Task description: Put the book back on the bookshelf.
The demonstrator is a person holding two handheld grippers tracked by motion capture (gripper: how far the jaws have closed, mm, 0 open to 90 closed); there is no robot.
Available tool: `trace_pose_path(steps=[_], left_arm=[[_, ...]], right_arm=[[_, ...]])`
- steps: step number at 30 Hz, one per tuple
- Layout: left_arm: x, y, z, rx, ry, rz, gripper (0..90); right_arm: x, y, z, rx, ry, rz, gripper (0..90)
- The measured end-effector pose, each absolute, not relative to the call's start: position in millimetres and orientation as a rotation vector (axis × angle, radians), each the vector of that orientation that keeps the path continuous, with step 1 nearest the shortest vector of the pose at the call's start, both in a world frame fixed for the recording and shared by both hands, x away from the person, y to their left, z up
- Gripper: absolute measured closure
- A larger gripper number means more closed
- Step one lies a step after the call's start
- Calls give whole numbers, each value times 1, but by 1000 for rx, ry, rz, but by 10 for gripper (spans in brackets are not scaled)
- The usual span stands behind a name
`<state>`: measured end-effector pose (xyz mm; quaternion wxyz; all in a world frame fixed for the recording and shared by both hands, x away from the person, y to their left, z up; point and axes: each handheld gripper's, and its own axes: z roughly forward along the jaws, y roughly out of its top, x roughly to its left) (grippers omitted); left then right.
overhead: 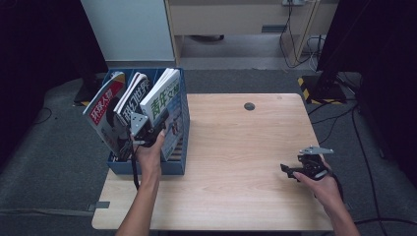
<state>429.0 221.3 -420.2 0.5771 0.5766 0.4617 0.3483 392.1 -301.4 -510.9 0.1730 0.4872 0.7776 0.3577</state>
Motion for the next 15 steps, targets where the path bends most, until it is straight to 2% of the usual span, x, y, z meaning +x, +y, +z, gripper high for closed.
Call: trace_pose_path(steps=[15], left_arm=[[433, 219, -423, 1341, 1089, 814, 736]], right_arm=[[392, -302, -511, 1389, 2205, 1016, 145]])
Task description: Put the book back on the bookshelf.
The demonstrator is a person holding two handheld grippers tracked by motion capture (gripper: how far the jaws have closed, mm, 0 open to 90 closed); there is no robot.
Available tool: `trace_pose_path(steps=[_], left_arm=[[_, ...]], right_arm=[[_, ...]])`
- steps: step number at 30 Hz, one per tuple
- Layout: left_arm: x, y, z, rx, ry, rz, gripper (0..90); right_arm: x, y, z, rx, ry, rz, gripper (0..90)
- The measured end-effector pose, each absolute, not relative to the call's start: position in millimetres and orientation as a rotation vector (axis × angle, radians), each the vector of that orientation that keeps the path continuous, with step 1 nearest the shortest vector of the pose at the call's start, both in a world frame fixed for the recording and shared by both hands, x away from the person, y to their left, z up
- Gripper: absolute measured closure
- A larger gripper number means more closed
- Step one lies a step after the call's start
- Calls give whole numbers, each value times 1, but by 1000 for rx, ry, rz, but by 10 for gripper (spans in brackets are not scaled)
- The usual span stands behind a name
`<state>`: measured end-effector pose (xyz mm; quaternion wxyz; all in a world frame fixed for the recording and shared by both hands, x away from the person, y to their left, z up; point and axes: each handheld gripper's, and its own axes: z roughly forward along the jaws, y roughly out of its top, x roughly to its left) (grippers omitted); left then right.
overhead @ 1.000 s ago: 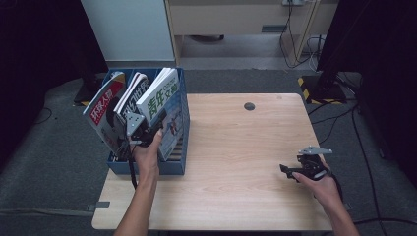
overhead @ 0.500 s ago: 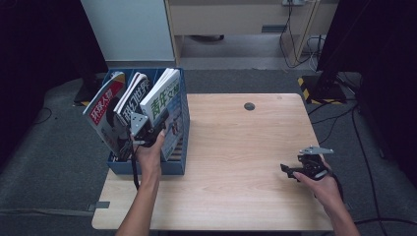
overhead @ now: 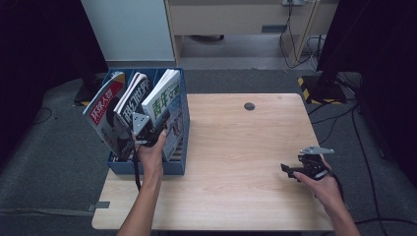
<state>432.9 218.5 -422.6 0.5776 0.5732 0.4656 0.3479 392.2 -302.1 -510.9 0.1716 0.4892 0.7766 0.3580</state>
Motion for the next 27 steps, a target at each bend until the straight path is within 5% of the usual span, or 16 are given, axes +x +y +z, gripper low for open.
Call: trace_pose_path(steps=[27], left_arm=[[443, 222, -429, 1343, 1110, 817, 736]], right_arm=[[393, -303, -512, 1391, 2204, 1013, 147]])
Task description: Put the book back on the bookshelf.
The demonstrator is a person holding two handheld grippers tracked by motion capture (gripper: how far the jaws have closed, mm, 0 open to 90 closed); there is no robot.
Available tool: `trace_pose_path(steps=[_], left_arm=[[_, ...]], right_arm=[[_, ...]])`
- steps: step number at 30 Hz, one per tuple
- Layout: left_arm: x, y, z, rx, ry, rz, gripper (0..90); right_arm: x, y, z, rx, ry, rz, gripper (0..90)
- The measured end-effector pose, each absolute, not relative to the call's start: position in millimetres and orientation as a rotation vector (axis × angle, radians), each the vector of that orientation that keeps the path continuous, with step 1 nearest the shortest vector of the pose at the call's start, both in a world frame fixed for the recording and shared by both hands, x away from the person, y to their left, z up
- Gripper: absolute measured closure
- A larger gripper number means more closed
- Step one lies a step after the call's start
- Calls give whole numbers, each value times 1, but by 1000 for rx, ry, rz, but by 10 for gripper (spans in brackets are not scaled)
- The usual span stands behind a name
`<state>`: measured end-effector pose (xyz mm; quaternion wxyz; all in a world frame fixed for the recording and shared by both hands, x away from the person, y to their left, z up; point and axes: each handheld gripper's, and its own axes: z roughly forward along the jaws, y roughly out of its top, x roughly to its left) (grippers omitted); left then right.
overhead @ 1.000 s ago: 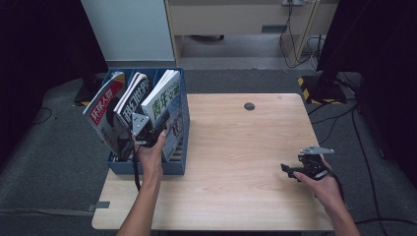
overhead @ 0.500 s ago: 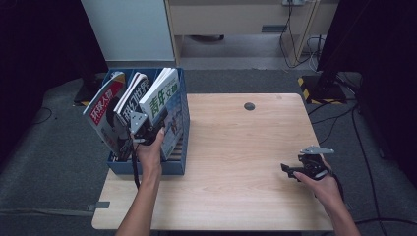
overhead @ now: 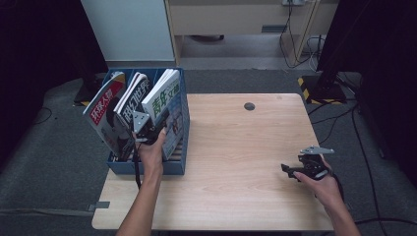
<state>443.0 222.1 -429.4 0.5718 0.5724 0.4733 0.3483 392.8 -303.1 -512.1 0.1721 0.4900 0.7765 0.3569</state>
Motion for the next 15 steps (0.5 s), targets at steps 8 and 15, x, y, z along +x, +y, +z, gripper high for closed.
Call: trace_pose_path(steps=[8, 15], left_arm=[[444, 221, -434, 1365, 1125, 807, 735], [443, 222, -435, 1374, 1122, 822, 735]], right_arm=[[392, -304, -511, 1388, 2209, 1012, 147], [392, -303, -511, 1389, 2212, 1012, 147]])
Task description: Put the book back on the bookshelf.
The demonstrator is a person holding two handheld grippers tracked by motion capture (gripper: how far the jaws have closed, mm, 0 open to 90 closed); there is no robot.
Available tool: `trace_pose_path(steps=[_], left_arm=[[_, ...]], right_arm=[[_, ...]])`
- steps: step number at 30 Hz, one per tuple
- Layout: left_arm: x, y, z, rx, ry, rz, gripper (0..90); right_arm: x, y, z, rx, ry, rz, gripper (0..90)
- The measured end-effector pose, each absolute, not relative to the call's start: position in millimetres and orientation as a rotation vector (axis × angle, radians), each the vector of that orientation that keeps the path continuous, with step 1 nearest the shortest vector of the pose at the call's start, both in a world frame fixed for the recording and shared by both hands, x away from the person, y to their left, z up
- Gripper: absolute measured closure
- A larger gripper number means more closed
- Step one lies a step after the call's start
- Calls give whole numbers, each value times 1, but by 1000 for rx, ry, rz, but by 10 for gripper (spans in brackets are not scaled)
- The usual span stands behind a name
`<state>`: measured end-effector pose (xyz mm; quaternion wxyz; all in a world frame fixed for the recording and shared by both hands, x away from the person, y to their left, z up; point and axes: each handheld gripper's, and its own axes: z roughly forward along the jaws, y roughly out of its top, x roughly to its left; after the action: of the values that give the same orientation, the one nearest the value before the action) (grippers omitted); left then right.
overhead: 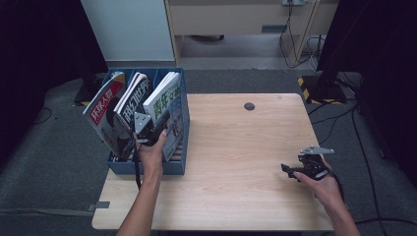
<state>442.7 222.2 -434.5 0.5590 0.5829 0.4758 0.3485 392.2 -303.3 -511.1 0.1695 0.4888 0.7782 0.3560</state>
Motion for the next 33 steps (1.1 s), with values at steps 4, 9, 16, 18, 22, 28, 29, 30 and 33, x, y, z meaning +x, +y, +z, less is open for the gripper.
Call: trace_pose_path(steps=[4, 9, 16, 18, 22, 28, 29, 30, 33], left_arm=[[441, 223, -435, 1385, 1129, 823, 734], [437, 226, -437, 1401, 1137, 828, 734], [434, 224, -438, 1425, 1148, 865, 730], [434, 224, -438, 1429, 1148, 869, 728], [433, 225, -439, 1422, 1162, 865, 724], [432, 228, -440, 1409, 1178, 857, 715], [432, 228, -440, 1405, 1178, 856, 713], [432, 228, -440, 1403, 1178, 858, 711], [432, 229, -439, 1398, 1176, 859, 709]], right_arm=[[392, -303, -511, 1387, 2212, 1012, 147], [392, -303, -511, 1388, 2207, 1014, 147], [391, -303, -510, 1389, 2205, 1021, 147], [391, -303, -509, 1391, 2199, 1023, 147], [391, -303, -510, 1391, 2207, 1021, 147], [391, -303, -509, 1393, 2203, 1023, 147], [391, -303, -509, 1392, 2206, 1022, 147], [391, -303, -510, 1394, 2207, 1022, 148], [391, -303, -509, 1393, 2209, 1022, 147]])
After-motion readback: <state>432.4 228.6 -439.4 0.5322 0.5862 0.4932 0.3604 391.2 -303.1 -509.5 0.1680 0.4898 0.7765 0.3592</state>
